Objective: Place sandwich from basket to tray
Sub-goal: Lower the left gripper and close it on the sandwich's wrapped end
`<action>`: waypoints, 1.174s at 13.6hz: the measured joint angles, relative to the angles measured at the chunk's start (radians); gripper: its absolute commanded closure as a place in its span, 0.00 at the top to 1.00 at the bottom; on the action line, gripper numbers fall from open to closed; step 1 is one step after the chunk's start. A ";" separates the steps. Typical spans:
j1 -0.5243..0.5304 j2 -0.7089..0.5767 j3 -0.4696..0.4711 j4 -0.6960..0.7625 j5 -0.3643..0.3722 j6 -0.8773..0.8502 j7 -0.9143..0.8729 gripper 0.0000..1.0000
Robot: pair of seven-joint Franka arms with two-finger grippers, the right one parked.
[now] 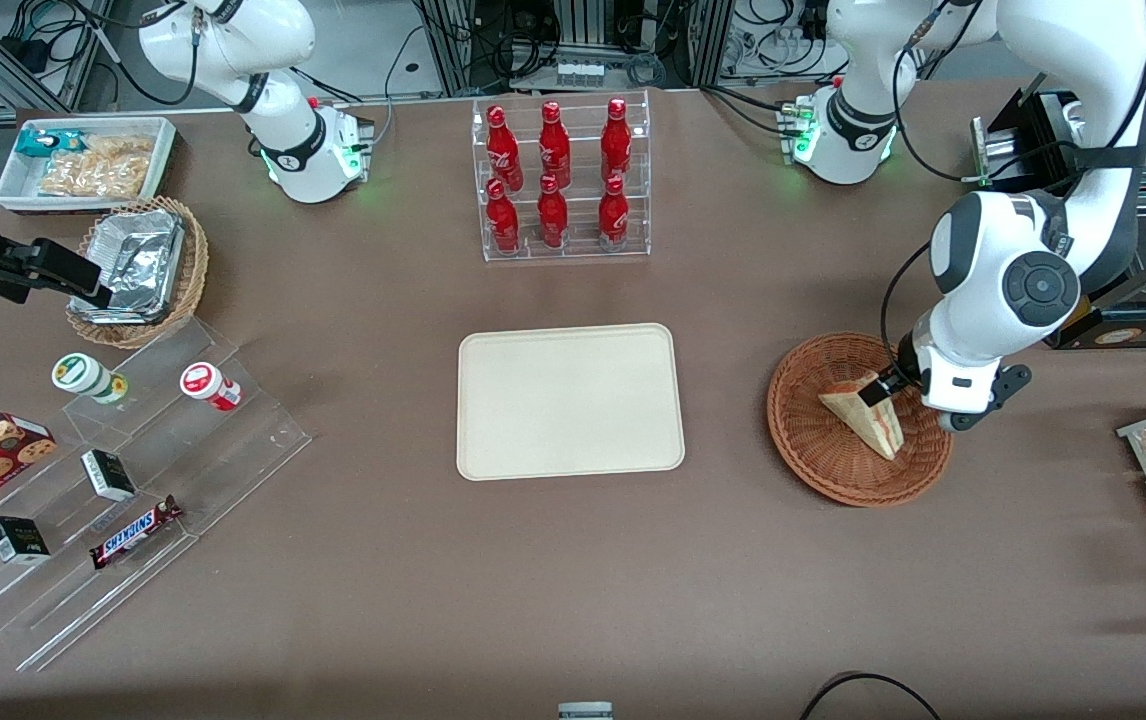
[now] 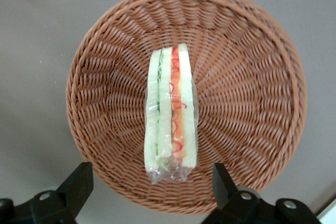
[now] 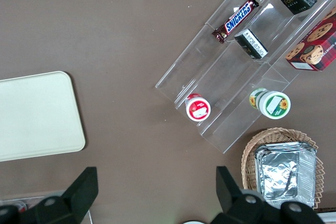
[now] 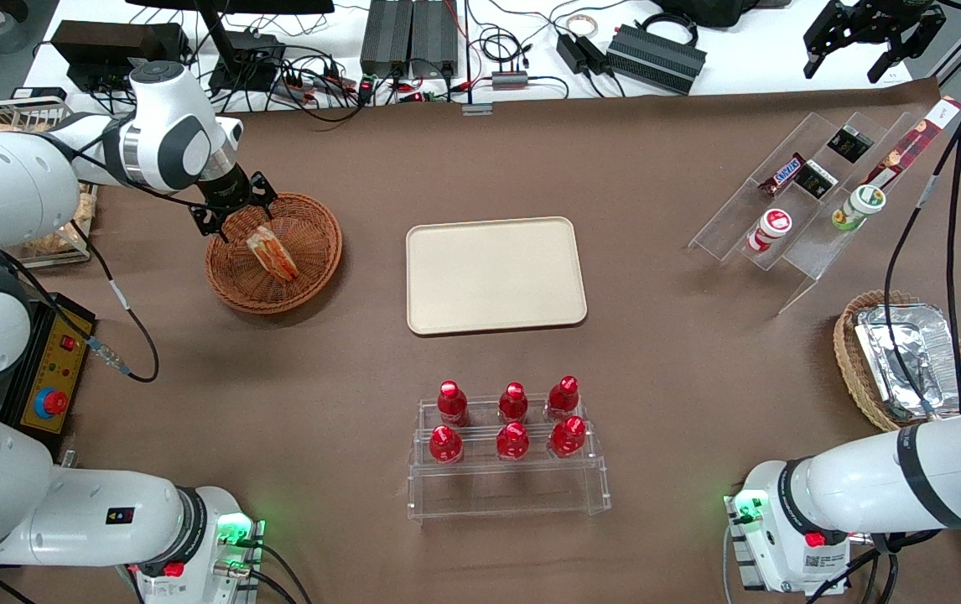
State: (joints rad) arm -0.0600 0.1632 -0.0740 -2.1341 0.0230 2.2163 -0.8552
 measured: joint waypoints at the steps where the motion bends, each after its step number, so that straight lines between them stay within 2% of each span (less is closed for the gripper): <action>1: 0.000 0.007 0.000 -0.003 0.000 0.025 -0.058 1.00; 3: -0.001 0.027 0.000 -0.008 0.000 0.059 -0.116 1.00; 10: -0.003 0.136 -0.013 -0.010 -0.003 0.135 -0.152 0.98; 11: -0.003 0.150 -0.013 -0.010 -0.004 0.140 -0.153 0.75; 12: -0.003 0.159 -0.013 -0.010 -0.004 0.143 -0.153 0.39; 13: -0.003 0.165 -0.013 -0.010 -0.004 0.143 -0.153 0.22; 14: -0.003 0.166 -0.013 -0.009 -0.004 0.143 -0.153 0.15; 16: -0.003 0.164 -0.013 -0.006 -0.004 0.142 -0.153 0.12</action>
State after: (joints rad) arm -0.0631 0.3269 -0.0870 -2.1404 0.0192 2.3587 -1.0086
